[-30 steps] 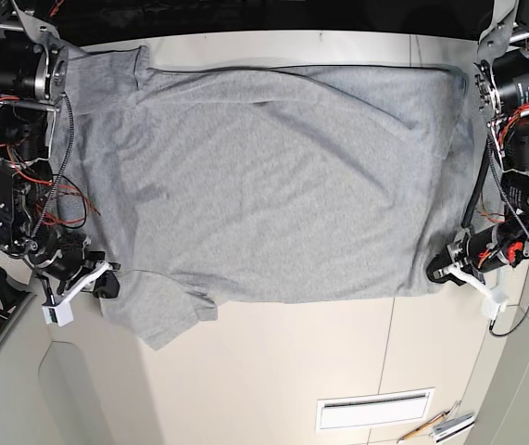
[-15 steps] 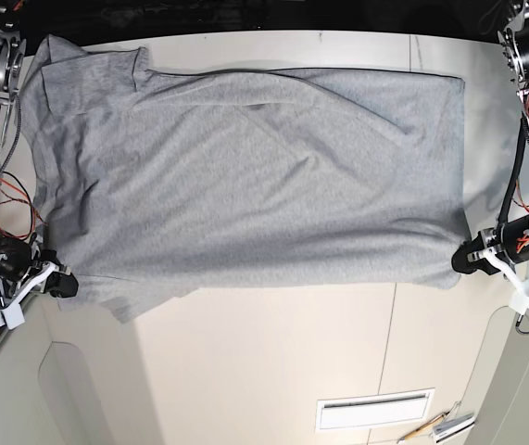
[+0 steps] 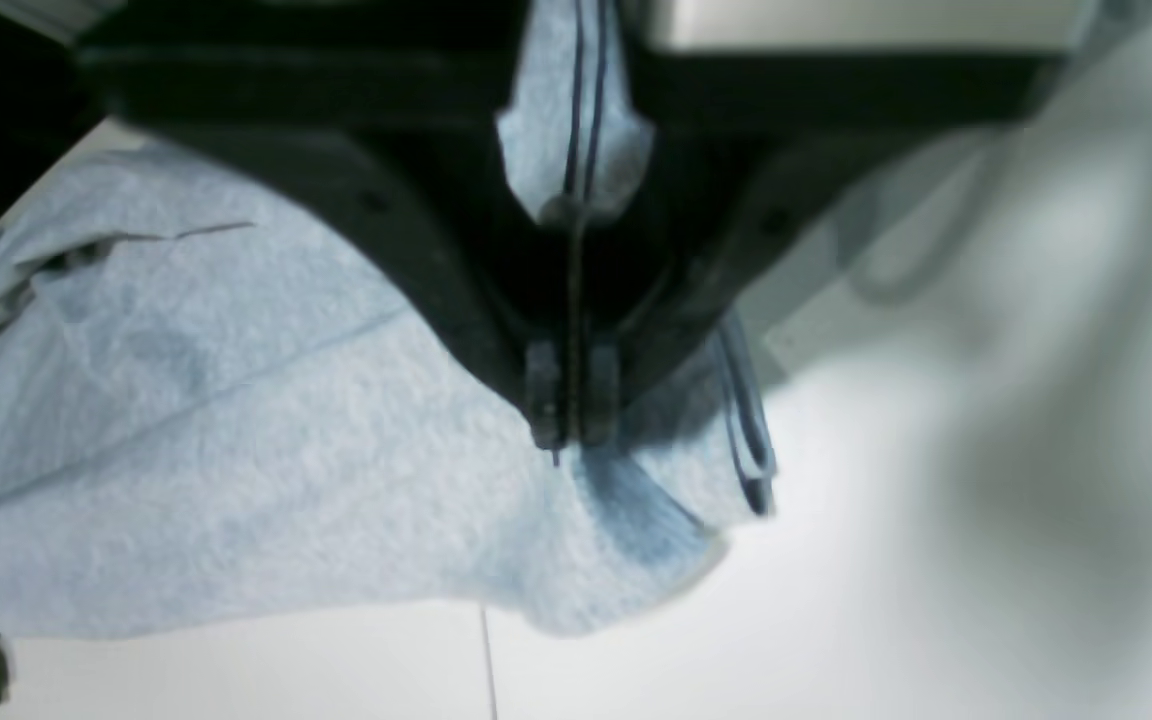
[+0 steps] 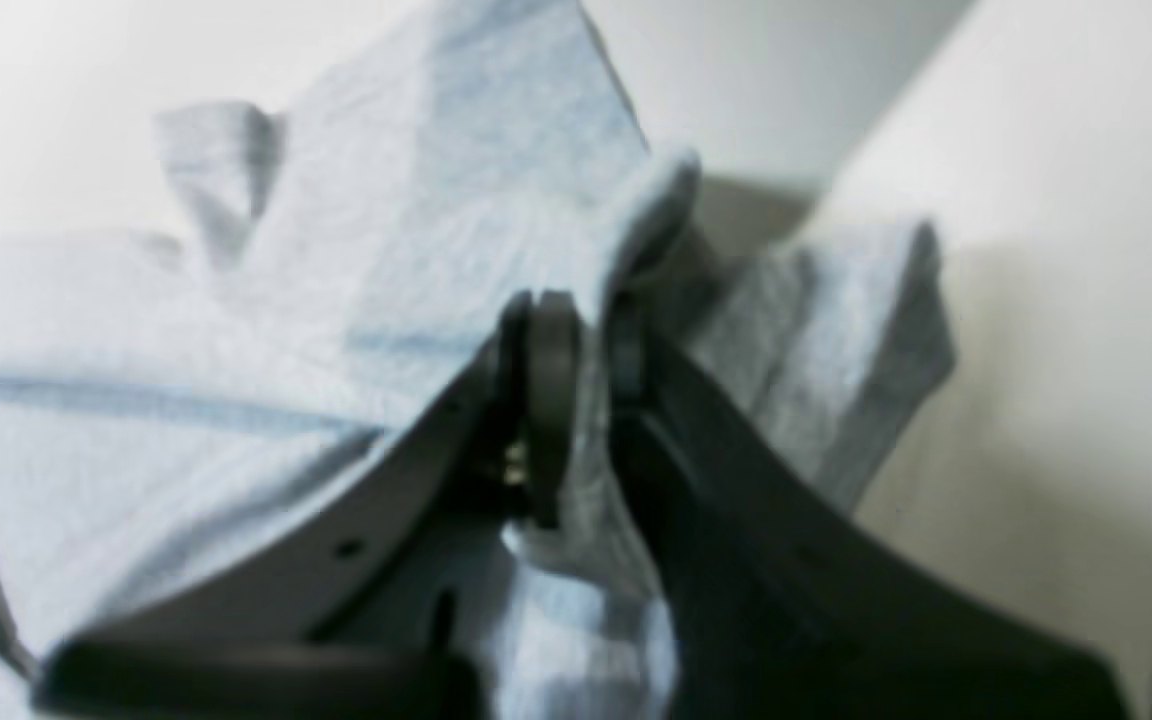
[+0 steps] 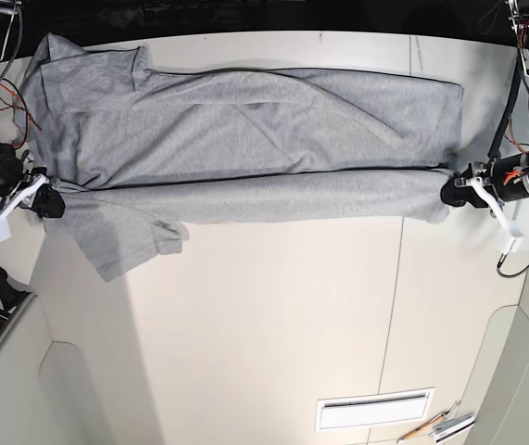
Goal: Fold the T-shirt properly
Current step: 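Fold the grasped side over toward the robot with both grippers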
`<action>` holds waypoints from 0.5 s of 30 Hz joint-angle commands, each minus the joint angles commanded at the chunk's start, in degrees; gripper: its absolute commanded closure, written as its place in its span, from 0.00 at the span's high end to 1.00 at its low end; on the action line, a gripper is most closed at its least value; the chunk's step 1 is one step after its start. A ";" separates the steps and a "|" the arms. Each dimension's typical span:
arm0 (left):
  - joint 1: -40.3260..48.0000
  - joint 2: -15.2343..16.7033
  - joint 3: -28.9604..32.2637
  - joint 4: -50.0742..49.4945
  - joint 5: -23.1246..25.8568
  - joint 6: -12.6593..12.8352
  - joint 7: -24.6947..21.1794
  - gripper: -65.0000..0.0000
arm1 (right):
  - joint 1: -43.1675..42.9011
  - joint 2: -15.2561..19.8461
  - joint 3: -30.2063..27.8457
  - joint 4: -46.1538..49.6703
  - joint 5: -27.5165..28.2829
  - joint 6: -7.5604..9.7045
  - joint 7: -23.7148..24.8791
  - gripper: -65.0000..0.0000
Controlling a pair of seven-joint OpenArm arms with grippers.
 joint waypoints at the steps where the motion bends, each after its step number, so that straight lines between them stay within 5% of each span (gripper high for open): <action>1: 0.24 0.00 0.00 0.00 0.00 0.00 0.00 0.00 | -0.35 -0.50 0.00 -0.02 -0.11 0.00 -0.02 0.00; 4: 0.24 0.00 0.00 0.00 0.02 0.00 0.00 0.00 | -1.27 -2.12 0.02 -0.09 -0.61 -0.04 -0.02 0.06; 6: 0.24 0.00 0.00 0.00 0.04 0.00 -0.22 0.00 | -1.16 -3.17 0.07 -0.09 -1.55 -0.17 0.13 0.35; 8: 0.24 0.00 0.00 0.00 0.04 0.00 -0.39 0.00 | -1.05 -3.48 0.22 0.07 -1.27 -0.24 1.20 0.49; 15: 0.24 0.00 0.00 0.00 0.02 0.00 -0.46 0.00 | 2.36 -5.90 8.87 2.25 -1.16 -0.24 4.09 0.49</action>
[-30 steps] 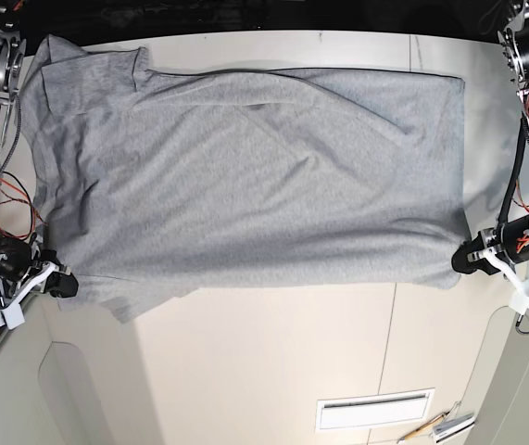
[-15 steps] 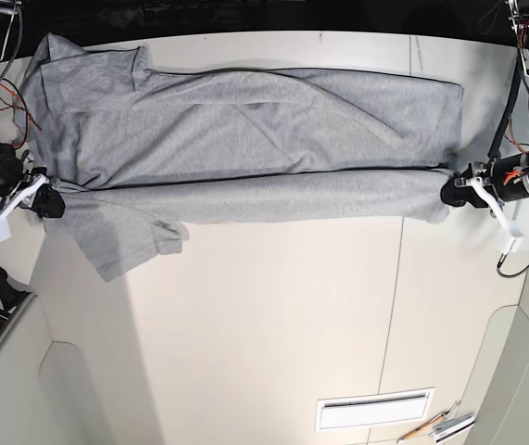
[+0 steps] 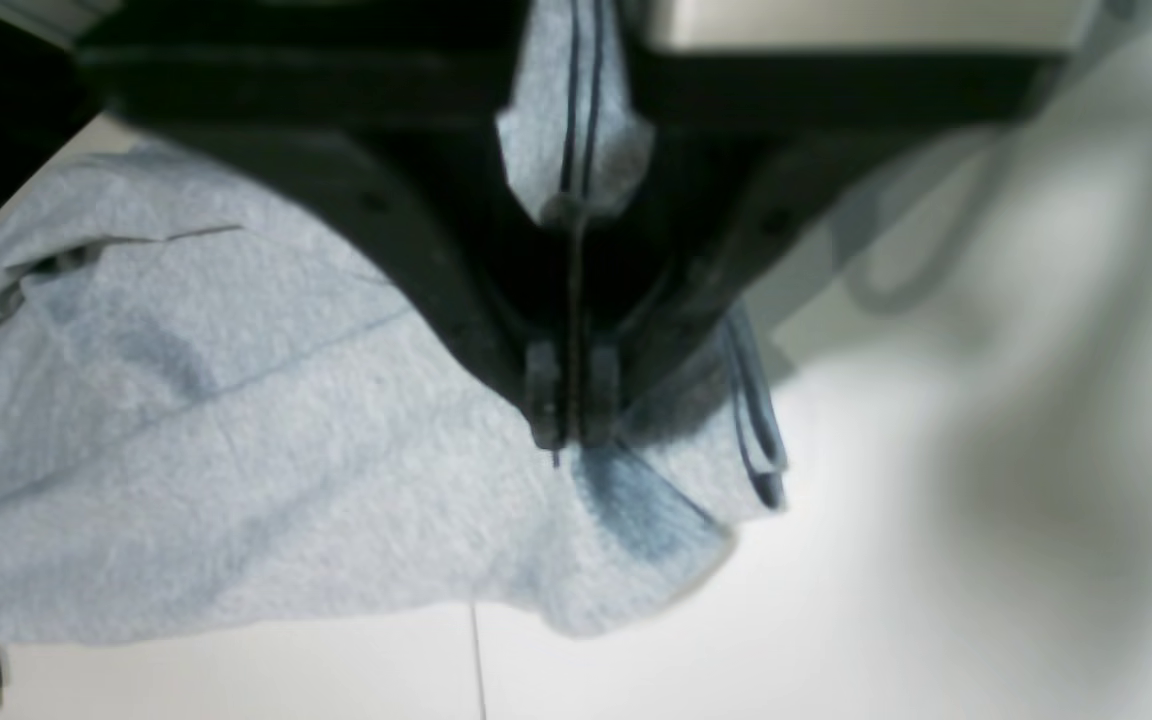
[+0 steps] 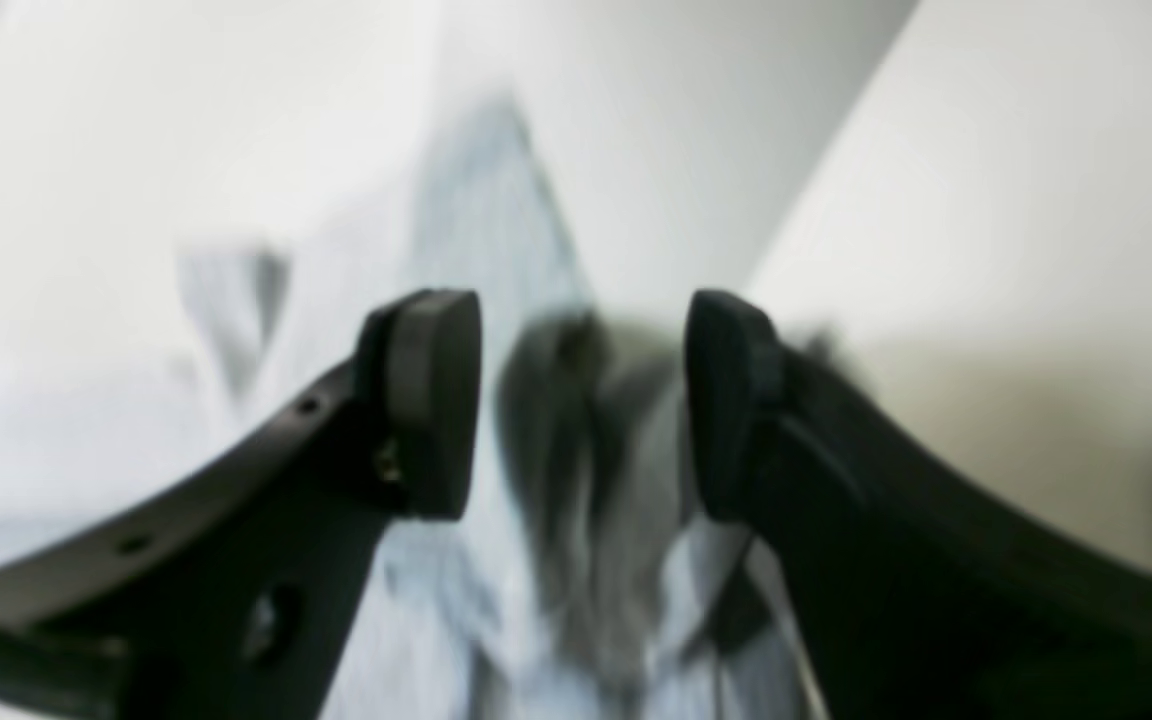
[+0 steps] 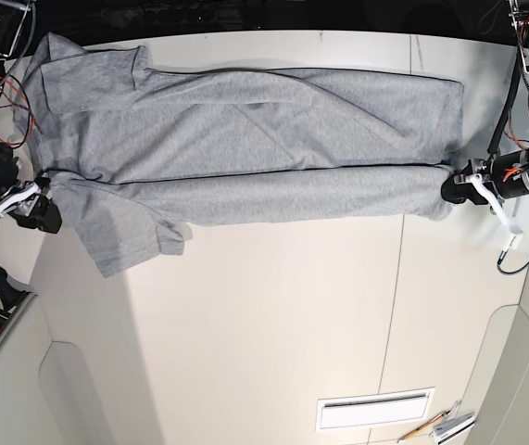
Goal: Fold the T-shirt properly
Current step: 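Fold the grasped side over toward the robot with both grippers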
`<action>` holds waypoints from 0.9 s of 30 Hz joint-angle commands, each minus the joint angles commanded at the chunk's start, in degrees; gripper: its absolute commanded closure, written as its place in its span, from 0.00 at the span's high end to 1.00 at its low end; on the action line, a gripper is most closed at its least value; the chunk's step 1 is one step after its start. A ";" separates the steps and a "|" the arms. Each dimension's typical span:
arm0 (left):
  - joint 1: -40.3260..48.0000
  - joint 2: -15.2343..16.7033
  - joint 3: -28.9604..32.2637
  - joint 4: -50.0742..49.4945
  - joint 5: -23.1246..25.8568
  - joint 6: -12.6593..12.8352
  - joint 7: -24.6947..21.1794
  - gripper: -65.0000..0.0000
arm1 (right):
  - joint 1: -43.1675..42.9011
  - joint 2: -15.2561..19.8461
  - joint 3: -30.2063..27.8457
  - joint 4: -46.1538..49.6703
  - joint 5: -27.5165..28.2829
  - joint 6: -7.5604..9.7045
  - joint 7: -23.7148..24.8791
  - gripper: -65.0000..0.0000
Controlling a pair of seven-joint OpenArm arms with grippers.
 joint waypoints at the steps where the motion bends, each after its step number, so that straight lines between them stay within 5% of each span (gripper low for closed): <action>1: 0.00 0.00 0.00 0.00 0.00 0.00 0.00 0.00 | 1.33 -0.66 0.68 -0.02 -0.26 0.00 -0.02 0.49; 11: 0.00 0.02 0.00 0.00 0.42 0.00 -0.81 0.00 | 12.33 -3.23 -6.82 -11.32 -13.31 -1.70 6.69 0.49; 20: -0.02 2.36 0.00 0.00 0.42 0.00 -1.25 0.00 | 14.47 -3.26 -16.09 -21.55 -16.48 -1.66 8.98 0.49; 27: -0.02 3.76 0.00 0.00 1.31 0.00 -1.22 0.00 | 14.47 -4.46 -17.46 -21.51 -15.43 -0.52 8.50 0.43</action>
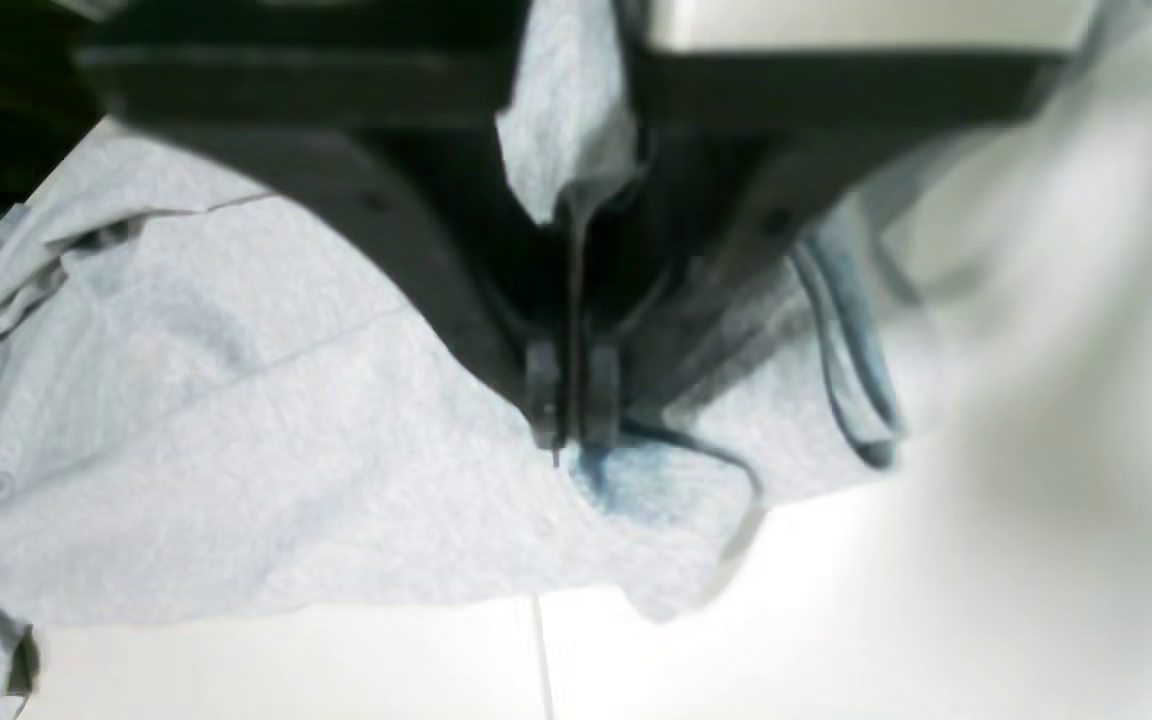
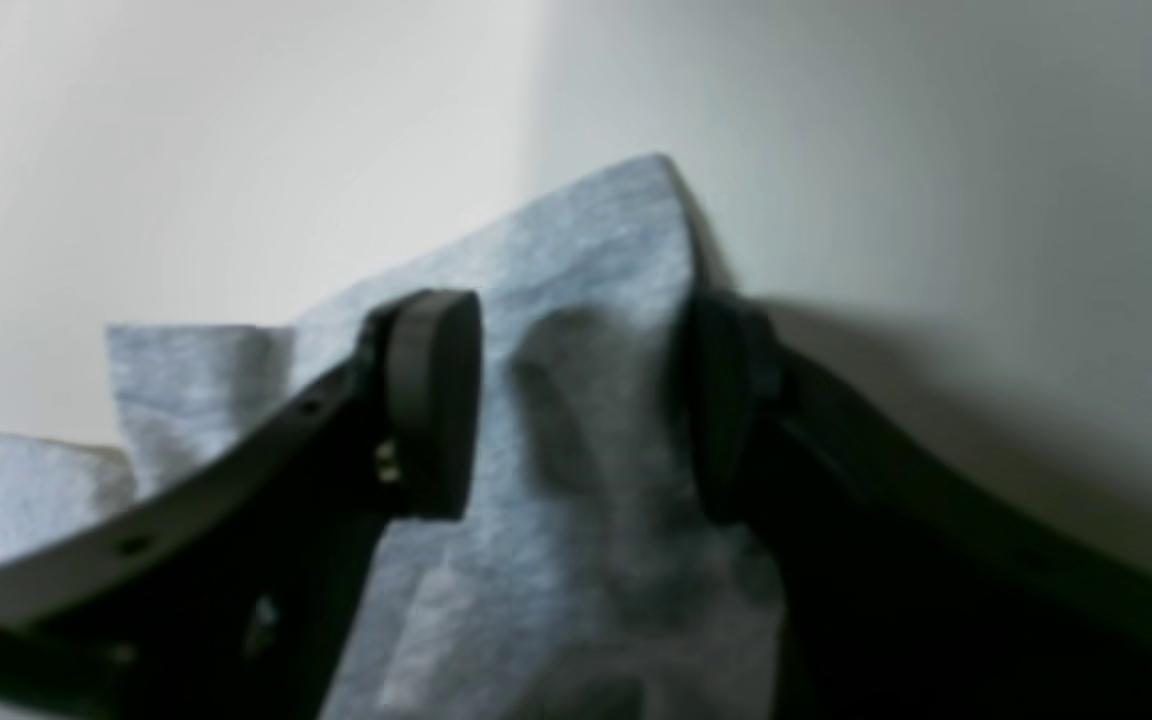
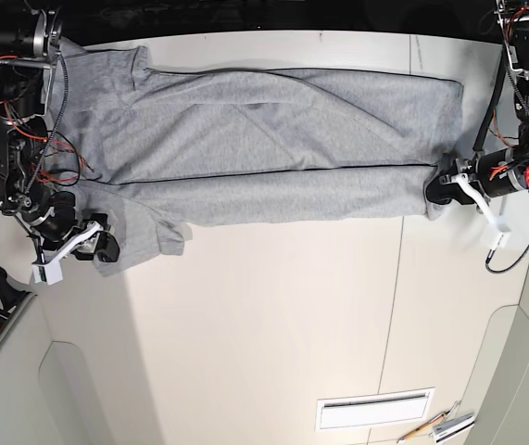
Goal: Fold the T-shirt properly
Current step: 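Fold the grasped side over toward the robot with both grippers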
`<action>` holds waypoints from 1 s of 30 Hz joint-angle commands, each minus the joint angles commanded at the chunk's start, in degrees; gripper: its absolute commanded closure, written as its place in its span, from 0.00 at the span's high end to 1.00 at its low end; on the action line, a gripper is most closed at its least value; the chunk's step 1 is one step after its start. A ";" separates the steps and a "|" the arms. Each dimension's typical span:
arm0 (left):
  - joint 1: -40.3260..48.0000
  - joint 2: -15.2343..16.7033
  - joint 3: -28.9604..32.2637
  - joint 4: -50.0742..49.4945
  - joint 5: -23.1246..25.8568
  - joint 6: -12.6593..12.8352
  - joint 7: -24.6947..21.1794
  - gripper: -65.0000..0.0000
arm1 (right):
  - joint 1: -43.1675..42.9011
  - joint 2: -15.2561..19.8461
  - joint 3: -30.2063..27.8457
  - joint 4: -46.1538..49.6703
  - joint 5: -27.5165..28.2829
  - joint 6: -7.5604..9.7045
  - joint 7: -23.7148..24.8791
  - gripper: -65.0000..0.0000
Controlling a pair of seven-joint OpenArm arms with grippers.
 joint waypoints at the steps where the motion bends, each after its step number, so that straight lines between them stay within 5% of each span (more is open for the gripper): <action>1: 0.00 0.00 0.00 0.00 0.17 0.00 0.00 0.00 | 0.00 -0.33 0.00 0.00 0.00 -0.04 -0.02 0.35; 4: 0.00 0.00 0.00 0.00 0.24 0.00 0.00 0.00 | 0.02 -0.85 0.00 0.02 -0.17 -0.04 0.11 0.00; 10: 0.00 -0.13 0.00 0.00 1.68 0.00 0.00 0.00 | -0.22 -0.83 0.46 3.98 0.50 -0.04 -4.00 0.00; 21: 0.37 -4.20 0.00 1.51 -1.44 0.00 2.91 0.00 | -20.52 0.57 12.96 40.87 12.28 -0.04 -15.61 0.00; 30: 7.13 -6.16 -0.02 12.39 -3.08 0.00 6.45 0.00 | -32.72 0.59 19.37 45.29 17.05 0.48 -16.24 0.00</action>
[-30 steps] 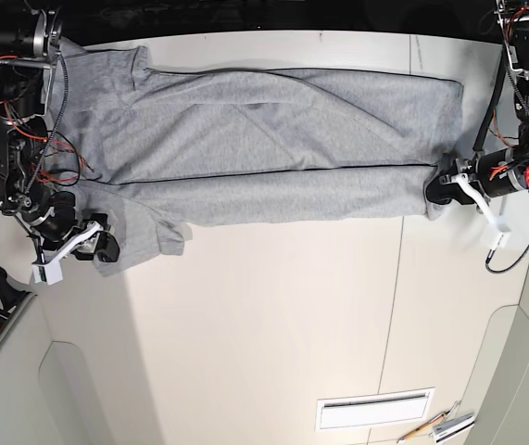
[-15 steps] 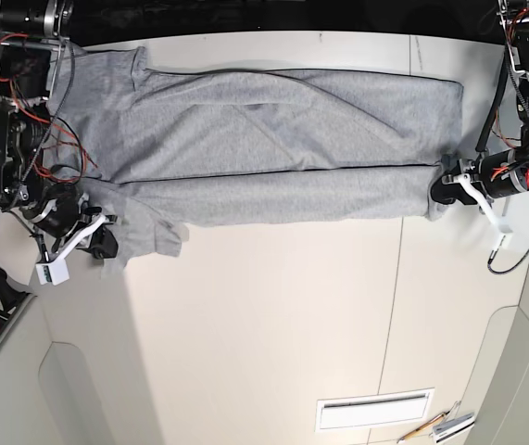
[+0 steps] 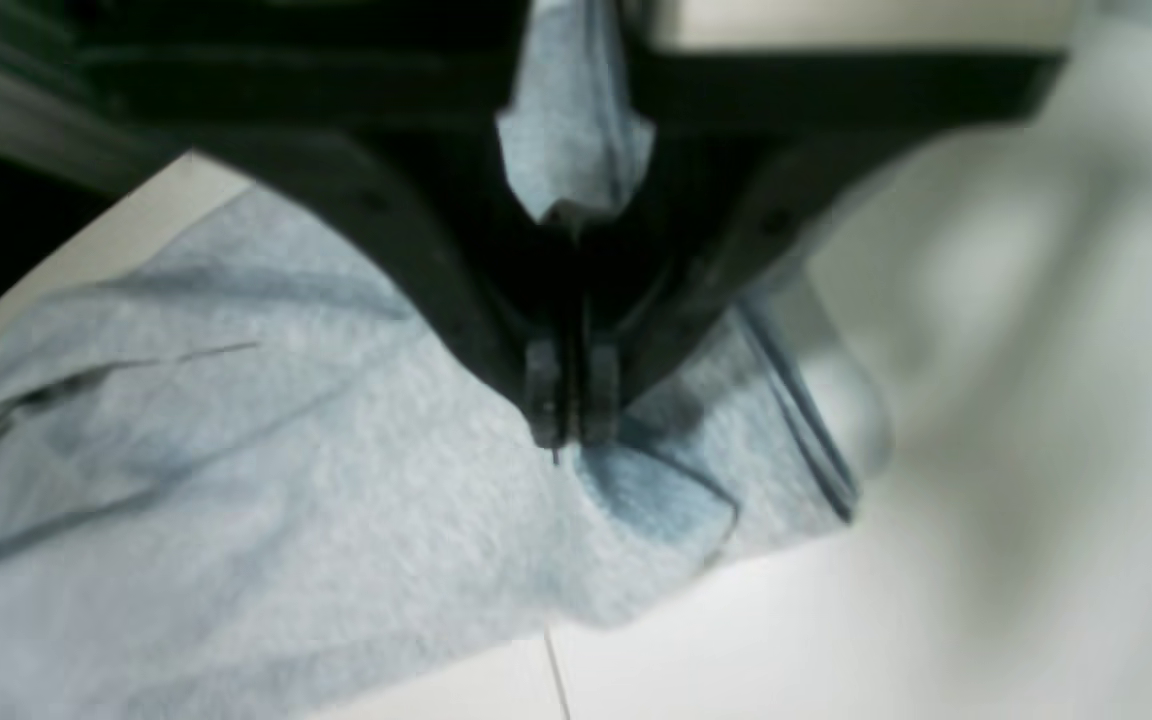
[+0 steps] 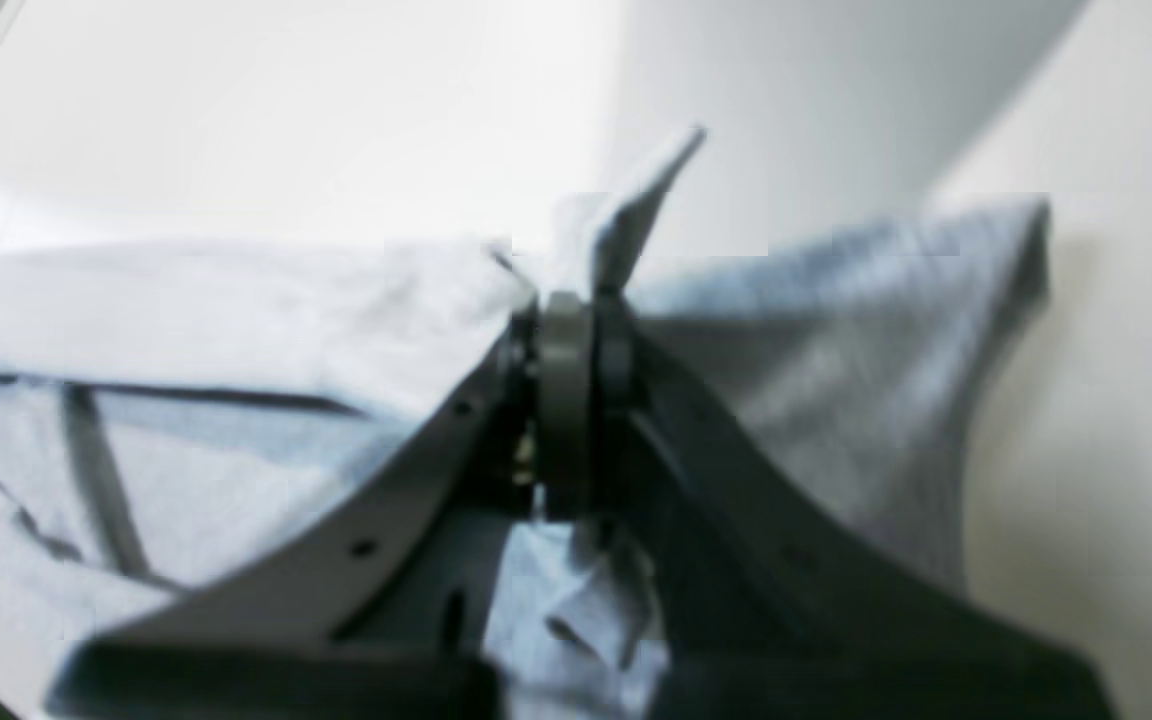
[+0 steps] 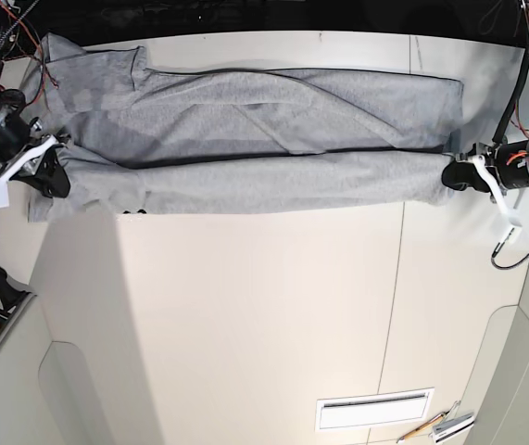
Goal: Fold the T-shirt properly
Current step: 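Fold the grasped side over toward the robot with both grippers, then release the folded side and open both grippers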
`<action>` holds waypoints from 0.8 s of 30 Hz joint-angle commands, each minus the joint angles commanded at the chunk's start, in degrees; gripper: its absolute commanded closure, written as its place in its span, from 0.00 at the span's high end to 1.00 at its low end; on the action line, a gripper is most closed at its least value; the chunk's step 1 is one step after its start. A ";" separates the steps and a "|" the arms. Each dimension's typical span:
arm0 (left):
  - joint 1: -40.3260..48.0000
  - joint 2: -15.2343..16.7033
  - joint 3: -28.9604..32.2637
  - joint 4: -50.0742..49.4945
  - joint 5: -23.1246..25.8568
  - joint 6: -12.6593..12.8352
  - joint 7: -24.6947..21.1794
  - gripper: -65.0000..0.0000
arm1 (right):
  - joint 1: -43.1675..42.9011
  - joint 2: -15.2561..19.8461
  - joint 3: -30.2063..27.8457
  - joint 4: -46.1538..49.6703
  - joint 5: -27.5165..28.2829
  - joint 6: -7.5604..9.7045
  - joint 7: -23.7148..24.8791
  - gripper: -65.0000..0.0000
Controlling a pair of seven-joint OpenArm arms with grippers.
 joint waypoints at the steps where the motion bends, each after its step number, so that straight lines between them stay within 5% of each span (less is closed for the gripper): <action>1: 0.57 0.00 0.00 0.50 0.28 0.00 0.00 0.00 | -0.85 0.00 0.00 0.00 0.00 0.00 -0.02 0.00; 7: 1.11 0.00 0.00 0.79 2.23 0.00 0.02 0.00 | -4.39 -0.74 -0.02 -0.09 0.35 -0.11 -0.35 0.00; 10: 1.16 0.00 0.00 0.79 2.23 0.00 0.09 0.38 | -4.39 -1.33 0.00 -0.11 1.31 -0.17 -5.05 0.38; 11: 1.14 0.00 0.00 0.79 2.16 0.00 0.11 0.46 | -4.37 -1.44 0.00 -0.11 2.03 -0.15 -5.86 0.43; 17: 1.18 0.00 -4.35 0.79 1.75 0.00 0.66 0.48 | -4.24 -2.97 4.20 2.01 6.23 -0.07 -6.32 0.44; 21: 1.49 0.02 -11.50 0.76 0.20 0.00 1.16 0.63 | -4.24 -4.44 8.09 6.21 6.43 -0.07 -6.29 0.44; 24: 4.33 0.17 -12.92 0.52 -1.11 0.00 0.96 0.65 | -4.22 -4.98 8.50 8.41 6.91 -0.07 -6.23 0.43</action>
